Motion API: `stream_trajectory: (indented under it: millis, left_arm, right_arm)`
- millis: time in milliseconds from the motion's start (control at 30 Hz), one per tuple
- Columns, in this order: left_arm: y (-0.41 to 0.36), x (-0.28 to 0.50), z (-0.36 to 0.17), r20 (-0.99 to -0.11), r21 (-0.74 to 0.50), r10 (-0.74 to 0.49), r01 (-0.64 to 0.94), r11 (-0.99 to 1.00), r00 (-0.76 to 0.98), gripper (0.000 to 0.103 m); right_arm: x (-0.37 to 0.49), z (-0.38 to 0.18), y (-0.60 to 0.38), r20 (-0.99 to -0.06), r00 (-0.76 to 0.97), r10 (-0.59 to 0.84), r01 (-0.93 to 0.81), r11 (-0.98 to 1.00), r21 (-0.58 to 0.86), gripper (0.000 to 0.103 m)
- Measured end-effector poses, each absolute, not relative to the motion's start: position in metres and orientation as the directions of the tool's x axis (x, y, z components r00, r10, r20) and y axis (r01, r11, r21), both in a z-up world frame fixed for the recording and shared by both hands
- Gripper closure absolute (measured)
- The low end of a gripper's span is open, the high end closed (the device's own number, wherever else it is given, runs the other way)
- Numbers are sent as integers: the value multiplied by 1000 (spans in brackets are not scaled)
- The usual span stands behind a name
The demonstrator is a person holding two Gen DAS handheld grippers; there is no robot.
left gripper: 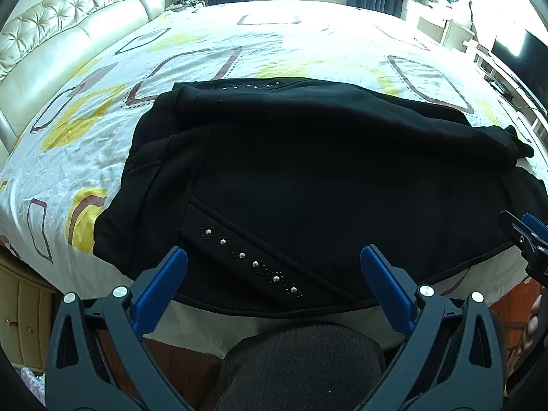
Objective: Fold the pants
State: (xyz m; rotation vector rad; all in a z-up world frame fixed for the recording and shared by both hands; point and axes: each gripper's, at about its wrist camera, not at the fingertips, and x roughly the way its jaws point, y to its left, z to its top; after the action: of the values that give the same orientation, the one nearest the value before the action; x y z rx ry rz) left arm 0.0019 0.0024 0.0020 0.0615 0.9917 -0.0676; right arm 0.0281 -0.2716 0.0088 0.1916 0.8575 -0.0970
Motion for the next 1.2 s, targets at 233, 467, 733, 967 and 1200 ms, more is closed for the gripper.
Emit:
stream_trajectory:
  millis: [233,467,733,967,1200]
  left_arm:
    - [3,2,3,-839,18,-30,82,996,544,2]
    - [3,1,2,-838,22,-27,82,996,545,2]
    - [3,1,3,-839,19,-29,81,997,543,2]
    - [2,1,2,-840,19,-27,80,997,542,2]
    - [3,1,2,-841,17,-28,78,997,540,2]
  right_arm:
    - [29,6,-271,-765,644,-3,163,978,134,4]
    - [29,6,-271,-765,644,-5,163,978,131,4]
    - [29,5,-271,-769,640,-2,163,978,133,4]
    - [29,5,-270,-770,638,-1,163,977,134,4]
    - [29,5,-269,-773,635,2,162,977,136,4]
